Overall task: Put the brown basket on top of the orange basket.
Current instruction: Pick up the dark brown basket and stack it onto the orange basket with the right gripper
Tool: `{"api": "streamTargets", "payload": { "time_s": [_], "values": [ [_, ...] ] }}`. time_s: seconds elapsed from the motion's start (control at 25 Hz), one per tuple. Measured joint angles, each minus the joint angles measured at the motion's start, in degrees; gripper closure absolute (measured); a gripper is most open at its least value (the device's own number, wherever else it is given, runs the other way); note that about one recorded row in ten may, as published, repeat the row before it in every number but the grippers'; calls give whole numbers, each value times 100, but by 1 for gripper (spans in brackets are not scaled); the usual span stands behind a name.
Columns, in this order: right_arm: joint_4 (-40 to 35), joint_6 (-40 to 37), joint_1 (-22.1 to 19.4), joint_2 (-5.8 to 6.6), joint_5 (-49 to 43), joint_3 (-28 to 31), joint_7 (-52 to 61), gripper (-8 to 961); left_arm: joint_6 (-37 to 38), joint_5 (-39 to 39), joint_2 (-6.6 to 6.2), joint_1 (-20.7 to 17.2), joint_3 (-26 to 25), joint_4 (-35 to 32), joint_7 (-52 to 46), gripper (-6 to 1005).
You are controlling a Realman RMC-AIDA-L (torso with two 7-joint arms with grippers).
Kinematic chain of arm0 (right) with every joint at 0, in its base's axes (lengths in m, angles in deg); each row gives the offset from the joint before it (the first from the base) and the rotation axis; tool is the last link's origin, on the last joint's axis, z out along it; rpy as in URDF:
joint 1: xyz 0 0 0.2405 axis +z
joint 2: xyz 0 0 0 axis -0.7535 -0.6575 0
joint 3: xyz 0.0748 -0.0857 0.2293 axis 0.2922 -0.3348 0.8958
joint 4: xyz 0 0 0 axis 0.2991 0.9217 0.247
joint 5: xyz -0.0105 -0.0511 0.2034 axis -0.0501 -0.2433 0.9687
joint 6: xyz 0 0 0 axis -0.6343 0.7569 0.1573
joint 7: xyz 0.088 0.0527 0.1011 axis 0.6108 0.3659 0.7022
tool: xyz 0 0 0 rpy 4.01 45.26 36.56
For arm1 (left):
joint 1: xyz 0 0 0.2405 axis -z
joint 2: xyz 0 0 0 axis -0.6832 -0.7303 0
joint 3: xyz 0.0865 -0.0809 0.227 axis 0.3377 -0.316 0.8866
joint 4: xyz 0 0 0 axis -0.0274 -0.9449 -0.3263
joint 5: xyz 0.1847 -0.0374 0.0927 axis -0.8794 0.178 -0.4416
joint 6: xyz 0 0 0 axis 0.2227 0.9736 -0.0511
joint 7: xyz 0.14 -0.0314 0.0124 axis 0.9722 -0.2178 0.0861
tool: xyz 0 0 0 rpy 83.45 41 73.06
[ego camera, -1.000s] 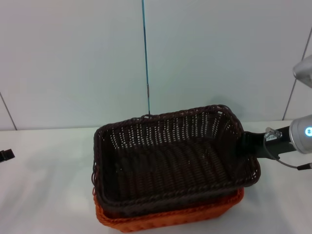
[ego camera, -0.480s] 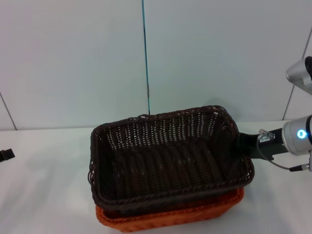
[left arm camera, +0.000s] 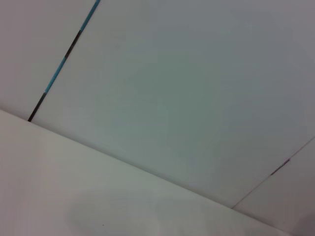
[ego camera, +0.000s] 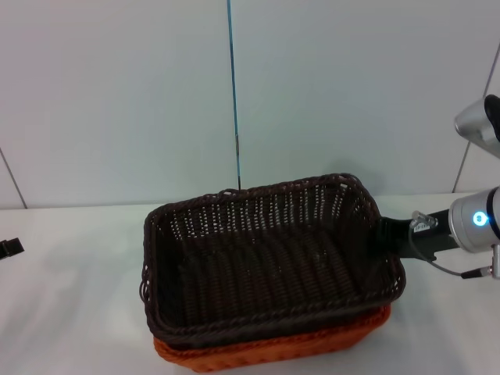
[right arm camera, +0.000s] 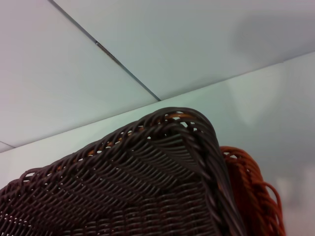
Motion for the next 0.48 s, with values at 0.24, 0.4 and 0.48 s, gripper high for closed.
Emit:
{"api": "streamTargets", "payload": {
  "time_s": [0.24, 0.4, 0.48],
  "values": [
    [-126, 42, 5, 0, 2, -32, 0, 757, 5, 0, 0, 0, 0, -1, 0, 140],
    [-170, 100, -31, 0, 2, -57, 0, 756, 7, 0, 0, -9, -6, -1, 0, 141],
    [-218, 137, -34, 0, 2, -68, -1, 755, 8, 0, 0, -16, -14, -1, 0, 142]
  ]
}}
